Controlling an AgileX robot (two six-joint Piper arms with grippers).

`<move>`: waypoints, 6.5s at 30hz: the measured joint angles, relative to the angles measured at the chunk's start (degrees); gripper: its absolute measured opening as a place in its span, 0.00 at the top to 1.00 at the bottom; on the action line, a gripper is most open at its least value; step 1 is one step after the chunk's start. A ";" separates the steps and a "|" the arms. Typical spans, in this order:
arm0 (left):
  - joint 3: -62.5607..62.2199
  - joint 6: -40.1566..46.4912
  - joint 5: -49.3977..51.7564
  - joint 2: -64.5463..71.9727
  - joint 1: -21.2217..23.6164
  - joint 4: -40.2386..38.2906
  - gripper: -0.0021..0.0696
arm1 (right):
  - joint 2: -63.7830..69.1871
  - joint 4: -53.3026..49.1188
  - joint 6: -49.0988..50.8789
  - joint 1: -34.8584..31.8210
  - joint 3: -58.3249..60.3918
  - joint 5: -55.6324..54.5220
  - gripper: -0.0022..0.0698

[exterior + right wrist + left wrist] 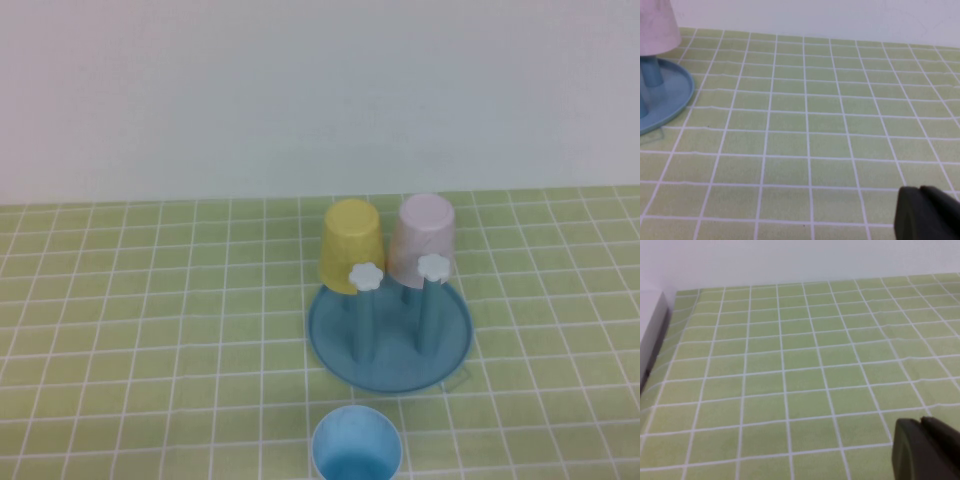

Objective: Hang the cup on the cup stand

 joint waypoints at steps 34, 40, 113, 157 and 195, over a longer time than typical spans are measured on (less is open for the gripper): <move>0.00 0.00 -32.18 0.00 0.00 2.42 0.97 | 0.00 -13.76 -0.47 0.00 0.36 -25.18 0.97; 0.00 0.00 -32.21 0.00 0.00 2.42 0.97 | 0.00 -14.88 -0.47 0.00 0.36 -33.72 0.97; -53.97 21.02 33.22 75.61 -19.59 -34.73 0.55 | 14.18 24.00 -21.83 0.00 -15.51 10.80 0.97; -80.04 27.08 29.00 94.99 -41.51 -51.26 0.95 | 14.22 50.23 -63.99 0.00 -23.61 24.31 0.07; -81.96 31.44 27.89 94.20 -48.12 -49.86 0.52 | 29.08 47.70 -70.46 0.00 -26.27 25.15 0.21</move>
